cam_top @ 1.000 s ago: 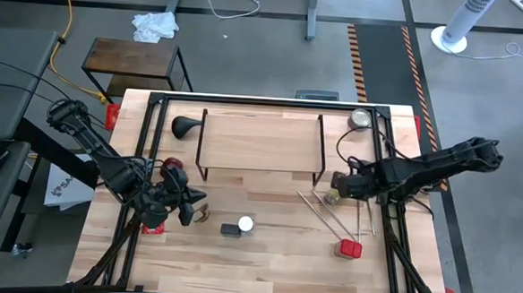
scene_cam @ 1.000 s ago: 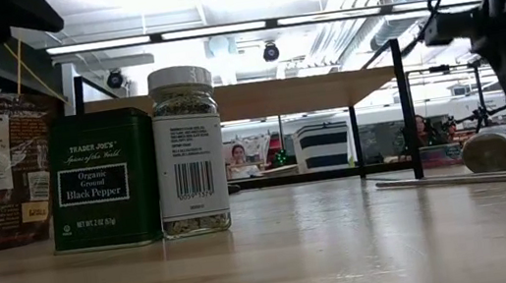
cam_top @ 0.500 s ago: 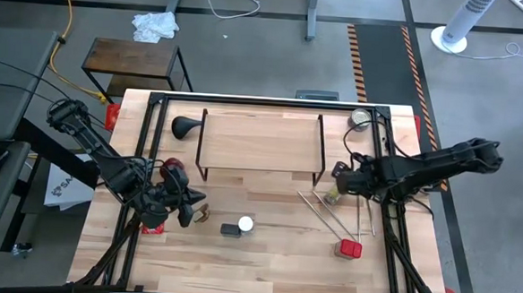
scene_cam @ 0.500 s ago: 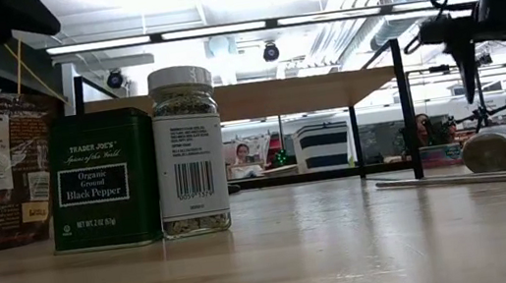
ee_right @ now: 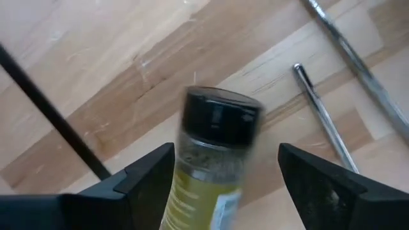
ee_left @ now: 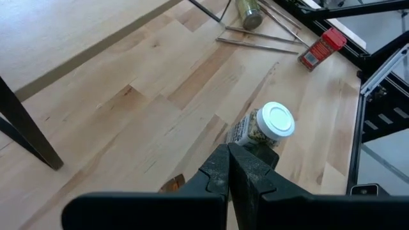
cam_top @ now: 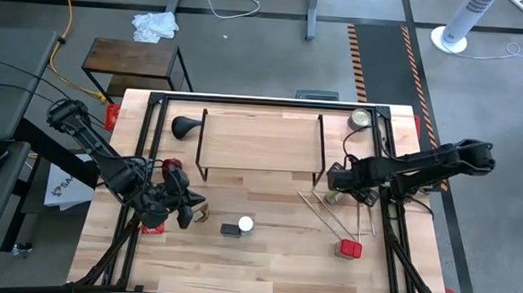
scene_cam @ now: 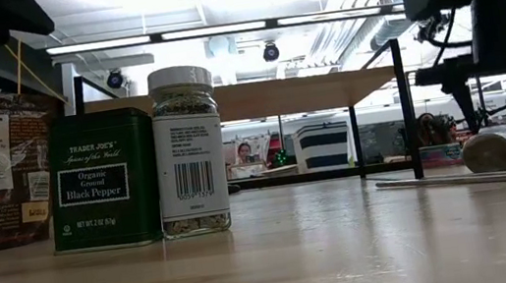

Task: Shelf spices
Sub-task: Move the black seasoning bottle to the bottom right of the table

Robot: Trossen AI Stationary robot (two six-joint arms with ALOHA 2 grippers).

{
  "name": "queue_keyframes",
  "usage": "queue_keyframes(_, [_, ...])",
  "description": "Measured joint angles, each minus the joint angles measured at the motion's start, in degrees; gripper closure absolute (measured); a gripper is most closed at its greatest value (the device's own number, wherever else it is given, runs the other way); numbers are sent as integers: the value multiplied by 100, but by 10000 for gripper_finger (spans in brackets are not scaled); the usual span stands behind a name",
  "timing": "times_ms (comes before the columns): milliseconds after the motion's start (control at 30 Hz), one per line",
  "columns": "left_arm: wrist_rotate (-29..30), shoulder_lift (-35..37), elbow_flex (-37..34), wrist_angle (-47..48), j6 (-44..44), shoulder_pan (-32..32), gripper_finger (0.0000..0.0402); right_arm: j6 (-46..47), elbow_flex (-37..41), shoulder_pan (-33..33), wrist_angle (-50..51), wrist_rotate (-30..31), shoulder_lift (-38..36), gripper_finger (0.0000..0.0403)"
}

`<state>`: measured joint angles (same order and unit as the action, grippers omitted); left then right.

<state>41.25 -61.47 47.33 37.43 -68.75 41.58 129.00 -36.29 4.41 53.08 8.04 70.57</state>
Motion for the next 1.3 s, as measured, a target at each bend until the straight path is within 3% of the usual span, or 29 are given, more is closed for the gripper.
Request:
queue_keyframes(167, [0,0,0,2,0,0,401,104,260,-127,-880,-32,212,127])
queue_keyframes(367, [-6,0,0,-1,-86,0,401,109,310,-132,-1005,-199,448,136])
queue_keyframes(567, [46,0,0,-19,-109,0,401,-384,310,63,-909,-138,359,249])
queue_keyframes(667, [130,2,0,-51,-110,0,401,-1076,250,261,-826,62,169,255])
queue_keyframes(767, [144,31,0,-106,-50,0,401,-2110,48,615,-711,630,-174,255])
queue_keyframes(967, [287,154,0,-213,49,10,401,-4323,-872,1643,-802,2357,-723,255])
queue_keyframes(1167, [804,267,0,-980,418,13,401,-6123,-1754,2382,-1094,3731,-390,255])
queue_keyframes(1300, [1109,267,0,-1707,713,13,401,-6909,-1893,2905,-1631,4137,-56,255])
